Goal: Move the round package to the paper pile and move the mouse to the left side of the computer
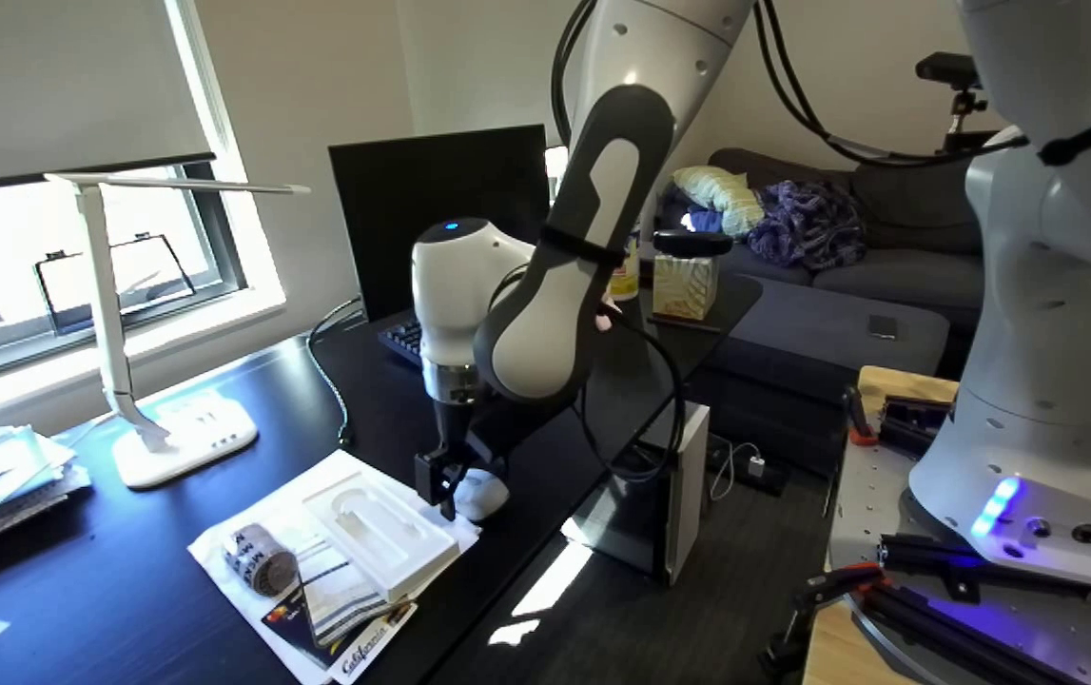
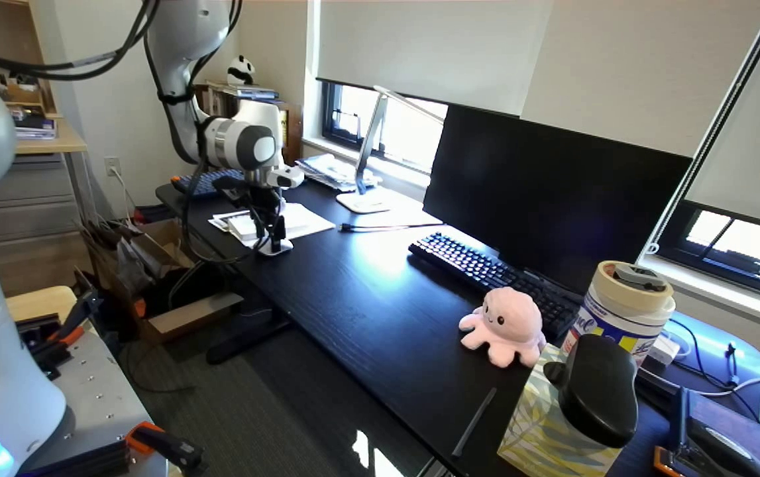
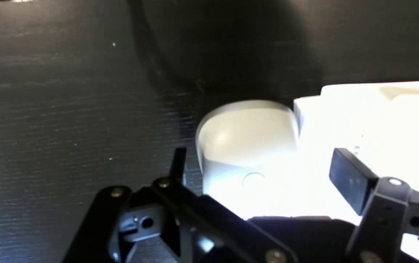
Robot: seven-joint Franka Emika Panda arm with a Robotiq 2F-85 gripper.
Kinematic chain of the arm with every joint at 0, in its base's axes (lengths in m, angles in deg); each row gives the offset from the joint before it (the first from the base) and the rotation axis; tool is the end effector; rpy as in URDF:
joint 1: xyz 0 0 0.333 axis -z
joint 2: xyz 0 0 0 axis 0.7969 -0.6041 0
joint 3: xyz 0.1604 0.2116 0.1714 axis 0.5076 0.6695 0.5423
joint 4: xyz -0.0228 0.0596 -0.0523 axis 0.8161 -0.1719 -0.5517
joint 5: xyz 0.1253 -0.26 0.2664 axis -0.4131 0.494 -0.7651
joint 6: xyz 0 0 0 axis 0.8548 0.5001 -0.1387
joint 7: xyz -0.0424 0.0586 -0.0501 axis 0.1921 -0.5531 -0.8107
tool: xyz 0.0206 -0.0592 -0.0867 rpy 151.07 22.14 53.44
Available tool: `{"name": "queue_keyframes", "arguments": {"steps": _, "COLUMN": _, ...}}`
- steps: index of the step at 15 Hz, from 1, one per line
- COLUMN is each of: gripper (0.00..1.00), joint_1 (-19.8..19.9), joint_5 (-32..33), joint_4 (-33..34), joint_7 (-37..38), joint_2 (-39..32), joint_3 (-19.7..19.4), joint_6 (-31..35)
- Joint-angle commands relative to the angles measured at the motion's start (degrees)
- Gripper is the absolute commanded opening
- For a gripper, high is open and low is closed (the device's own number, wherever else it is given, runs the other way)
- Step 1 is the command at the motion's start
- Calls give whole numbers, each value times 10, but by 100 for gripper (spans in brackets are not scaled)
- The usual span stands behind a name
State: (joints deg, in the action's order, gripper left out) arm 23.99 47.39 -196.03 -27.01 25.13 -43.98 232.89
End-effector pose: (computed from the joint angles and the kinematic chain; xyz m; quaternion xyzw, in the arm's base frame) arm 0.5108 0.2480 0.1419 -0.9961 0.0821 -0.0331 0.0009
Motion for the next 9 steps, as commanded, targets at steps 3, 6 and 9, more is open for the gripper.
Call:
{"name": "queue_keyframes", "arguments": {"steps": 3, "gripper": 100, "joint_1": -21, "joint_5": 52, "joint_4": -36, "joint_7": -3, "joint_2": 57, "joint_3": -18, "joint_6": -32}}
{"name": "queue_keyframes", "arguments": {"steps": 6, "gripper": 100, "joint_1": -19, "joint_5": 118, "joint_4": -112, "joint_7": -21, "joint_2": 153, "joint_3": -25, "joint_6": -45}}
{"name": "queue_keyframes", "arguments": {"steps": 9, "gripper": 100, "joint_1": -3, "joint_5": 191, "joint_4": -165, "joint_7": 8, "joint_2": 244, "joint_3": -30, "joint_6": -76}}
